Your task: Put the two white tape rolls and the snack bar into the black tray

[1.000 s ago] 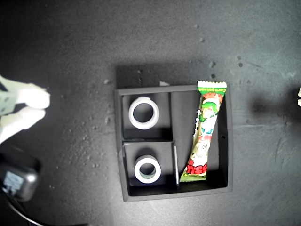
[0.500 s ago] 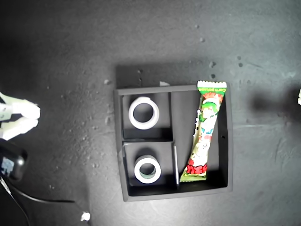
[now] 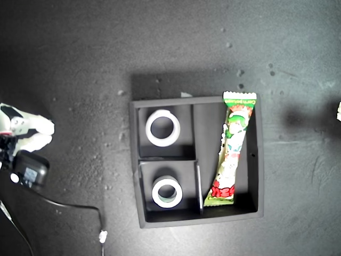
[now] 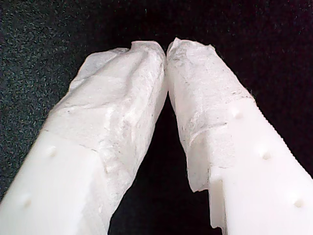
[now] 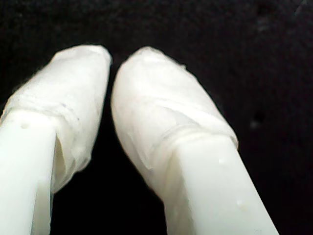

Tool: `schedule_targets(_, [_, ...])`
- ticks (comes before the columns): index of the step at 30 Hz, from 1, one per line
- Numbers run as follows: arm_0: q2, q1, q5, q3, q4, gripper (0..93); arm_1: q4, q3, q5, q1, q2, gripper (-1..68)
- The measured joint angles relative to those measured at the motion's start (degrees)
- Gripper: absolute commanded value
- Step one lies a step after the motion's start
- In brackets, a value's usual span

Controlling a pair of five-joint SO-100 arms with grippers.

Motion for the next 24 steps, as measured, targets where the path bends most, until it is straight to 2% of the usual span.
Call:
schedule_targets(2, [0.0, 1.0, -0.4, 0.7, -0.8, 0.4, 0.0, 0.0, 0.0, -0.6, 0.0, -0.3])
schedule_targets(8, [0.0, 2.5, -7.6, 0.7, 3.1, 0.4, 0.0, 0.0, 0.0, -1.9, 0.0, -0.3])
schedule_targets(10, [0.0, 2.5, -5.7, 0.7, 3.1, 0.4, 0.0, 0.0, 0.0, -2.9, 0.0, -0.3])
schedule_targets(13, [0.0, 2.5, 1.1, 0.7, 3.1, 0.4, 0.0, 0.0, 0.0, -3.0, 0.0, -0.3])
schedule_targets(24, [0.0, 2.5, 2.5, 0.7, 3.1, 0.4, 0.0, 0.0, 0.0, -3.1, 0.0, -0.3])
